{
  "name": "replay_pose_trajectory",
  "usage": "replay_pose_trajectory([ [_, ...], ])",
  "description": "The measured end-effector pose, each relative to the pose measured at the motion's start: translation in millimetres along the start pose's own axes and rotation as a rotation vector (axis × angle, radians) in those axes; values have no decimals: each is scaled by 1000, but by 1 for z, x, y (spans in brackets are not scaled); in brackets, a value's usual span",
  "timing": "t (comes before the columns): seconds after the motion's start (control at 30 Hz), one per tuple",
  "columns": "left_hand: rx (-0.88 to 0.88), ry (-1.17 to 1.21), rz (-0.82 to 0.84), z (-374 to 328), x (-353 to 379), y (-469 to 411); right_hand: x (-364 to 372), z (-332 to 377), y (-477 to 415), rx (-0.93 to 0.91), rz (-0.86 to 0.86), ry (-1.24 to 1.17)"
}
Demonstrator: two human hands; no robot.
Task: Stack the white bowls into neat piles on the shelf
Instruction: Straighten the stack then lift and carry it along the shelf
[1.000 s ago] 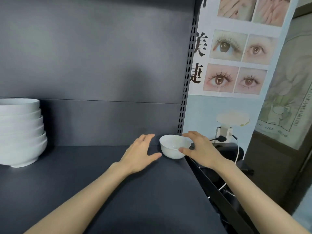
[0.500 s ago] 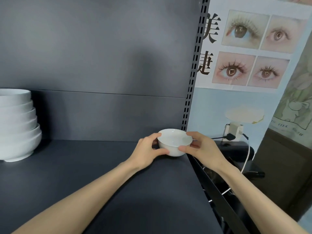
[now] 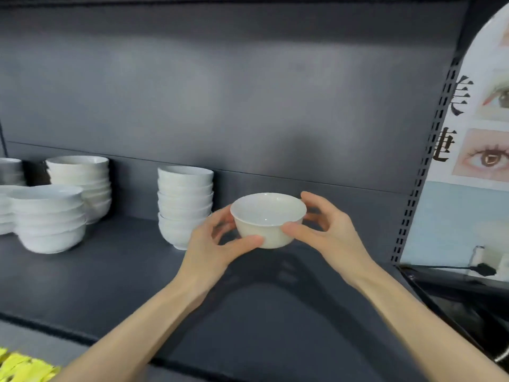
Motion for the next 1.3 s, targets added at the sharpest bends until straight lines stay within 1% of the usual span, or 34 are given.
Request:
replay_pose_trajectory([
  [0.17, 21, 14, -55, -21, -127, 52, 133, 39, 17, -10, 74, -139],
  [0.27, -1, 2, -61, -35, -205, 81, 218, 57, 25, -1, 119, -251],
  [0.37, -3, -21, -99, -47, -278, 105, 295, 76, 27, 10, 170, -332],
  [0.5, 7, -89, -143, -64, -359, 117, 375, 103, 15, -13, 231, -350],
  [0.63, 32, -112, -170, -72, -422, 107, 434, 124, -7, -31, 258, -337],
  [0.77, 44, -83, -152, -68, -463, 75, 468, 131, -38, -41, 239, -310],
  [0.97, 5, -109, -81, -45, -496, 11, 488, 123, -85, -62, 172, -250],
  [1.1, -16, -94, 8, -37, -495, -30, 486, 114, -106, -53, 96, -220],
  [1.2, -11, -74, 79, -22, -490, -55, 479, 101, -116, 1, 49, -218],
  [1.3, -7, -65, 145, -6, -485, -77, 471, 89, -123, 46, -5, -146],
])
Point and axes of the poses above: each hand's wrist, its own y-axis away from the middle knuckle, its own x-axis out of the palm, z = x × y, the point moved 3 cm from there along -y, towards the middle knuckle, and after that the axes turned 2 degrees about z, right-handed, at the moved point
